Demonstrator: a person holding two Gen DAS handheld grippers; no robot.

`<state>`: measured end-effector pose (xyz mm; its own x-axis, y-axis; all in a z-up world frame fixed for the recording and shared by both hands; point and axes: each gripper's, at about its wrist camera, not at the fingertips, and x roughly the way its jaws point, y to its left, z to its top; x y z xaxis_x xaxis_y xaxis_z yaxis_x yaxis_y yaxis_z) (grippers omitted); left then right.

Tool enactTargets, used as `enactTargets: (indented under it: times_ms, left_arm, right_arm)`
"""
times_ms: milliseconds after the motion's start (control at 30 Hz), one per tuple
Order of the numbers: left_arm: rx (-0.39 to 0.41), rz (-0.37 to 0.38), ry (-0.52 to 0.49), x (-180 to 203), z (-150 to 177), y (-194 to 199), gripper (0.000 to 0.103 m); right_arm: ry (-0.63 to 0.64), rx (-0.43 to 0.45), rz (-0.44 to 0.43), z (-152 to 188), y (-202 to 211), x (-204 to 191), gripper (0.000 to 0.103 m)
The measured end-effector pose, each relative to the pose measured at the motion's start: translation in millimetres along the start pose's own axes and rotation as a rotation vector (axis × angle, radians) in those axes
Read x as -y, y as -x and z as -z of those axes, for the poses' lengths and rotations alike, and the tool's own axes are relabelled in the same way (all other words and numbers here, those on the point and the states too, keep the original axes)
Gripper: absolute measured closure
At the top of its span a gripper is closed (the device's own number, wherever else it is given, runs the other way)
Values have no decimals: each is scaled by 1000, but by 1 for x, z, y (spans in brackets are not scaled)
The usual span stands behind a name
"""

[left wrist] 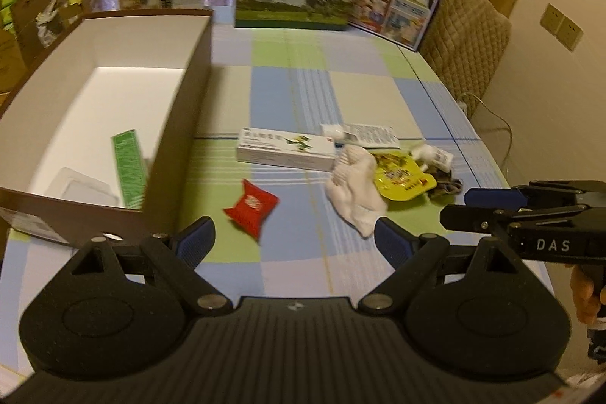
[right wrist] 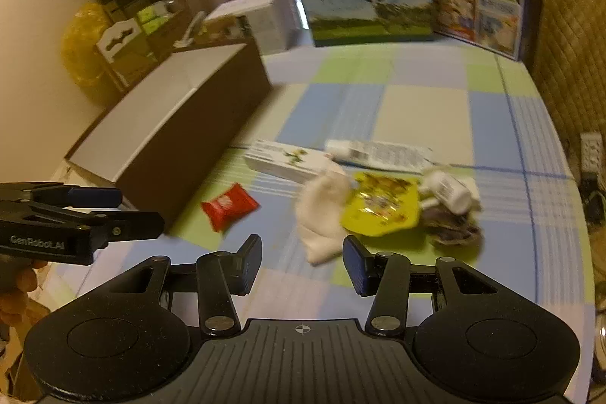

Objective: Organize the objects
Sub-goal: 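Move both tools out of the brown box back over the table items, then grasp the red candy packet with the left tool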

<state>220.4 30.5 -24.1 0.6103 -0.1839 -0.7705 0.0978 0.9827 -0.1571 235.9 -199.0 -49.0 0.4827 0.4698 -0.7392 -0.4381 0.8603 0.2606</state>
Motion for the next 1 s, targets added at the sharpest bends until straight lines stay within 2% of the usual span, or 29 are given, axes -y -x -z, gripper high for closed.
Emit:
enactTargets:
  times_ms: [233, 467, 833, 1000]
  left_arm:
    - [-13, 0, -37, 16, 3, -21, 17]
    - [-53, -25, -121, 20, -5, -54, 28]
    - [-217, -85, -222, 0, -22, -125, 47]
    - [-263, -106, -261, -3, -25, -147, 47]
  right_arm:
    - [-46, -20, 48, 8, -2, 24, 58]
    - [-94, -35, 85, 12, -10, 41, 58]
    - [-184, -66, 147, 16, -21, 62, 58]
    - [-210, -68, 165, 16, -25, 67, 58]
